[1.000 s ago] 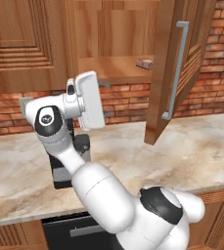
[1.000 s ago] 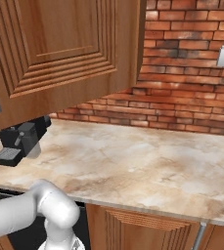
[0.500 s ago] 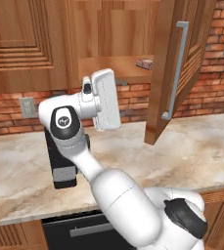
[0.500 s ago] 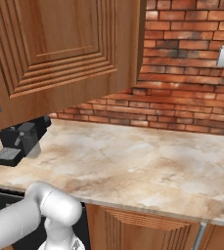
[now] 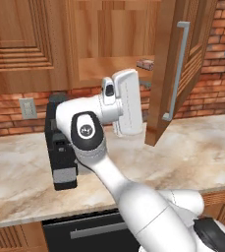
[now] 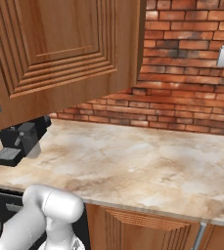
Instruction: Open the cabinet. Pick the bar soap and place it next to the sink. Then close the cabinet.
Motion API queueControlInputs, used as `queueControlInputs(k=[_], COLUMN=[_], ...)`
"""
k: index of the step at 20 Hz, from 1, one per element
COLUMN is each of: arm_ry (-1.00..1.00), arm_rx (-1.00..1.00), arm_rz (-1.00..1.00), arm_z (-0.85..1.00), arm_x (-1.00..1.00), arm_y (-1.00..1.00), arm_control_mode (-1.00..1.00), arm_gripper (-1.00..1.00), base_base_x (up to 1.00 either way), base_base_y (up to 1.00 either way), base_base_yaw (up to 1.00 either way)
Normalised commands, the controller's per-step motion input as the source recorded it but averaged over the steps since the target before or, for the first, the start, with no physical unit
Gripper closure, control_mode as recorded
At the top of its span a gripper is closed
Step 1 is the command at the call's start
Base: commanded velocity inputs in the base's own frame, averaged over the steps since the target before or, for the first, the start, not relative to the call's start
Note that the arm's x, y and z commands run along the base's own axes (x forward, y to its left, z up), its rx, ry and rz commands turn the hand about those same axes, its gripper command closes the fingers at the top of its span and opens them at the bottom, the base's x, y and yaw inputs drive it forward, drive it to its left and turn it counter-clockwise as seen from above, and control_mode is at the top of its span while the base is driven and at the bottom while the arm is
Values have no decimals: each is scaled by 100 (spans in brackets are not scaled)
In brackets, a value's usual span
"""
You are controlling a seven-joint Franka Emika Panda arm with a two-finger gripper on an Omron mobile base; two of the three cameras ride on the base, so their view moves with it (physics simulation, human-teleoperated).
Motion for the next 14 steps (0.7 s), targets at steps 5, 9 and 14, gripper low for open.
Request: queueControlInputs(k=[5, 9, 14], arm_ry=[0, 2, 2], arm_rx=[0, 0, 0], arm_rz=[0, 0, 0], arm_z=[18, 17, 22], arm_x=[-41, -32, -24], arm_y=[-47, -45, -48], arm_control_mode=[-100, -100, -100], arm_gripper=[-100, -100, -100], base_base_x=[0, 0, 0], base_base_y=[0, 0, 0], base_base_yaw=[0, 0, 0])
